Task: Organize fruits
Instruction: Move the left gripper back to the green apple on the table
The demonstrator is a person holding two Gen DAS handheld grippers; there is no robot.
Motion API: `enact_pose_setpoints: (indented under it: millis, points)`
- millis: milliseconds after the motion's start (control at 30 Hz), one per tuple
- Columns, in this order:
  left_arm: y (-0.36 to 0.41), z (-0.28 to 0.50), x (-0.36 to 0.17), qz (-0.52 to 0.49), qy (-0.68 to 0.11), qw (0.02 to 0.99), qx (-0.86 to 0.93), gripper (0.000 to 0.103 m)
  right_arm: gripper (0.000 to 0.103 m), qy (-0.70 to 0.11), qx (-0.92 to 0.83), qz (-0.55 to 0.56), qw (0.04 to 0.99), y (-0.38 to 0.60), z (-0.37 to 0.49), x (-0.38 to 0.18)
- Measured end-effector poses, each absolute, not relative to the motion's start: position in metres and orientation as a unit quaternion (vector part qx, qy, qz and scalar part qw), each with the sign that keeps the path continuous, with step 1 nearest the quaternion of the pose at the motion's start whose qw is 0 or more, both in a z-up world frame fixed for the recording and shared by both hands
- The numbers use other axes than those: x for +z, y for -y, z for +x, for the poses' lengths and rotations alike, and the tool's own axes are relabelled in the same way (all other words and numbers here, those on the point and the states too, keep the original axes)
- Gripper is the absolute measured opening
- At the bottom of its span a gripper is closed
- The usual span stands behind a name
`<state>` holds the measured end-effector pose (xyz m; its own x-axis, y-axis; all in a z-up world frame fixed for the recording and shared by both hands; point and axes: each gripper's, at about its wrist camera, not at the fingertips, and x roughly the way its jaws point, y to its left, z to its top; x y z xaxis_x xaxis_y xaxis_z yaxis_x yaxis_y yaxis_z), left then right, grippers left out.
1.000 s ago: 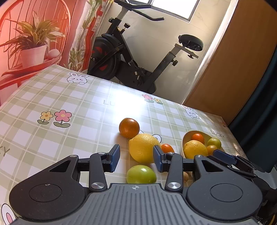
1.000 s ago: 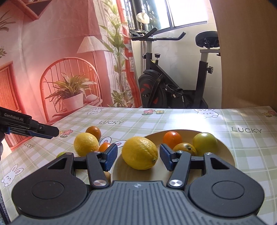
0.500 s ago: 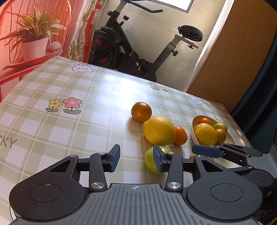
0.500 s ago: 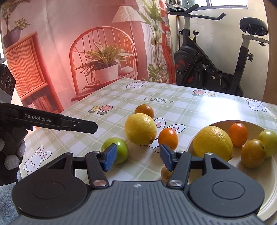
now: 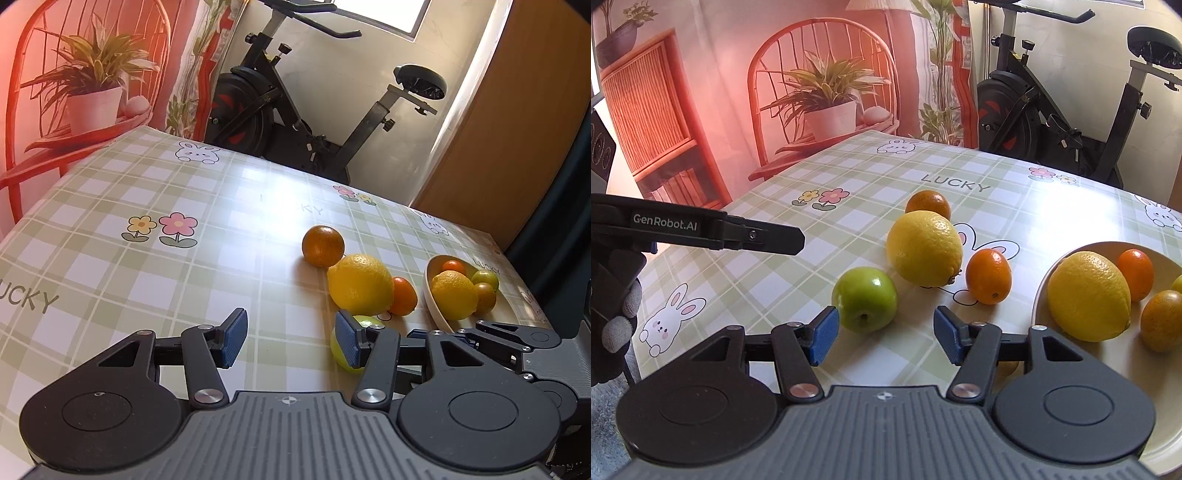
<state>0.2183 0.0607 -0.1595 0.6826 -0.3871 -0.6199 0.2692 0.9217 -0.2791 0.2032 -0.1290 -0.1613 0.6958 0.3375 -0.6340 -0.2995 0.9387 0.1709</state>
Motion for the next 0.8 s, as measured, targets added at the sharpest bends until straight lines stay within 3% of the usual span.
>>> enact_pose_setpoints:
  millis: [167, 400, 800]
  points:
    - [-0.059, 0.216, -0.160, -0.086, -0.354, 0.913, -0.183, 0.053, 0.060, -0.354, 0.191, 0.006, 0.915, 0.120, 0.199, -0.161]
    - [-0.055, 0.215, -0.160, -0.092, -0.352, 0.910, -0.201, 0.053, 0.081, -0.360, 0.182, -0.001, 0.915, 0.119, 0.202, -0.164]
    - [-0.056, 0.214, -0.157, -0.101, -0.333, 0.918, -0.192, 0.053, 0.084, -0.354, 0.159, -0.002, 0.922, 0.123, 0.202, -0.162]
